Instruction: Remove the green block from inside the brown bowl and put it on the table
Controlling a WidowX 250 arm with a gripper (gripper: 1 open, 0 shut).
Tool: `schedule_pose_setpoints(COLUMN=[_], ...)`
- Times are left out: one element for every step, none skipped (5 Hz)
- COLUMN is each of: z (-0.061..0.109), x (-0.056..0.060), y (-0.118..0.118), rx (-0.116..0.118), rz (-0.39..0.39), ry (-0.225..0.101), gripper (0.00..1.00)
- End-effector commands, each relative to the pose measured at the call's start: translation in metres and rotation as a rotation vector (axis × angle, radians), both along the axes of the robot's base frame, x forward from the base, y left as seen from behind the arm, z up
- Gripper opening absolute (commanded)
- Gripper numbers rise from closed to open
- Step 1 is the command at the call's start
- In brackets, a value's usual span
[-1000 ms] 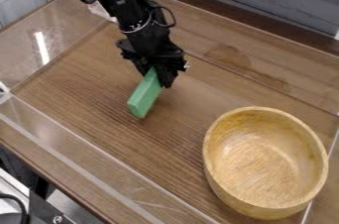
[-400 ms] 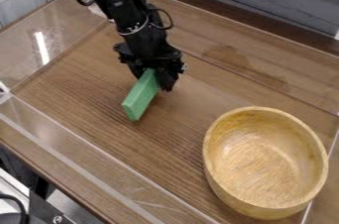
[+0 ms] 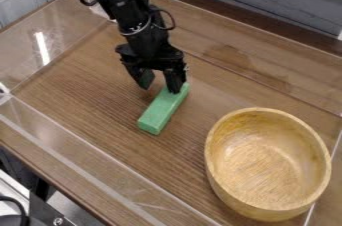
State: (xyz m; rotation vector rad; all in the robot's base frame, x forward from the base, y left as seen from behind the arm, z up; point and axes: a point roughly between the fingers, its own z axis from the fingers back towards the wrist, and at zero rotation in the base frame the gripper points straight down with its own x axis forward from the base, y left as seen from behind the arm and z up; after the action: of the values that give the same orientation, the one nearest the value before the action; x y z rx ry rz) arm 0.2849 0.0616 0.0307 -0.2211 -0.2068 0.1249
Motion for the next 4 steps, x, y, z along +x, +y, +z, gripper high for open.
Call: schedule_pose_setpoints(z=[0.0094, 0.0059, 0.0049, 0.0047], x=[0.0114, 0.0117, 0.0111, 0.0112], y=[0.0040, 0.0031, 0.0030, 0.0034], rx=[0.019, 0.016, 0.013, 0.011], rz=[0.001, 0.004, 0.006, 0.007], ry=[-0.044, -0.035, -0.021, -0.007], gripper=[1.00, 0.00, 0.00, 0.00])
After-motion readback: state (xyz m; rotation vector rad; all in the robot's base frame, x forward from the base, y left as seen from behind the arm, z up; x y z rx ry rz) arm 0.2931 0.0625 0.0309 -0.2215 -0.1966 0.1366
